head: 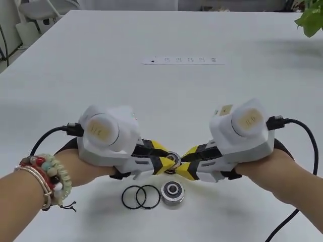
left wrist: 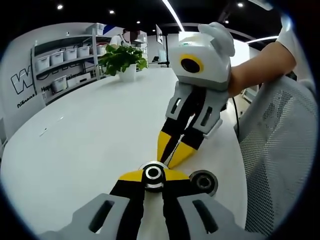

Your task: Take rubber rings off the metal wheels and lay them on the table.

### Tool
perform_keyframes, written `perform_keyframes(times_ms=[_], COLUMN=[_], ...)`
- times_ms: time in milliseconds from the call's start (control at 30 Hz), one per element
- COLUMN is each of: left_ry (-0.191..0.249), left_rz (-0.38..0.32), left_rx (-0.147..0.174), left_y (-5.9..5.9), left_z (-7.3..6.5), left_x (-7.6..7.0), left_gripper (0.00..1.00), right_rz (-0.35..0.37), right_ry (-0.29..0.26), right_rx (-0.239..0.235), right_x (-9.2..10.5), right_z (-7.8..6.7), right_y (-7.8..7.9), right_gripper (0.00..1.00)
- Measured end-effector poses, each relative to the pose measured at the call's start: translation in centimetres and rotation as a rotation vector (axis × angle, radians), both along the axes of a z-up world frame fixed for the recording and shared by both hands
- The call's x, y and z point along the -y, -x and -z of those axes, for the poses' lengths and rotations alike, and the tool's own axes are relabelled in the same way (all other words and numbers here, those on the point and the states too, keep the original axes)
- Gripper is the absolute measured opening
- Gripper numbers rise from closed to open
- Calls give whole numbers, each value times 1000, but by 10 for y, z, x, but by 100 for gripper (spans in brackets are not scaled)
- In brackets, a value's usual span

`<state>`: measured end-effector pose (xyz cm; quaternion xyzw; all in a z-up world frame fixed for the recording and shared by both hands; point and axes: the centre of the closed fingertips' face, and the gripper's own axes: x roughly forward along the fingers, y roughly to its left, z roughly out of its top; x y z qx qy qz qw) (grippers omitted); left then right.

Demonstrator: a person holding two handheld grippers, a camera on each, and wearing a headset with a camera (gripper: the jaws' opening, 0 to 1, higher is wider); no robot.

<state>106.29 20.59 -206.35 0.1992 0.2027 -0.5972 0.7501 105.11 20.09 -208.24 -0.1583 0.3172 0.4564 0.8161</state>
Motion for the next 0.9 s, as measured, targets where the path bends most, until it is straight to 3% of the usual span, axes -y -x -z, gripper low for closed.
perform_keyframes(times_ms=[333, 500, 767, 833, 900], left_ry=[-1, -3, -3, -3, -5], left_rz=[-1, -3, -6, -6, -7], left_rx=[4, 6, 9, 9, 13], left_y=[1, 1, 1, 1, 1], left_z=[0, 0, 0, 0, 0], left_x=[0, -1, 0, 1, 2], left_gripper=[8, 8, 8, 8, 8], right_rz=[45, 105, 204, 237, 247], right_ry=[8, -6, -90, -139, -145], right_rx=[-26, -78, -136, -162, -173], right_x=[3, 5, 10, 8, 8], right_z=[0, 0, -7, -11, -11], right_y=[-3, -4, -10, -12, -12], right_gripper=[0, 0, 0, 0, 0])
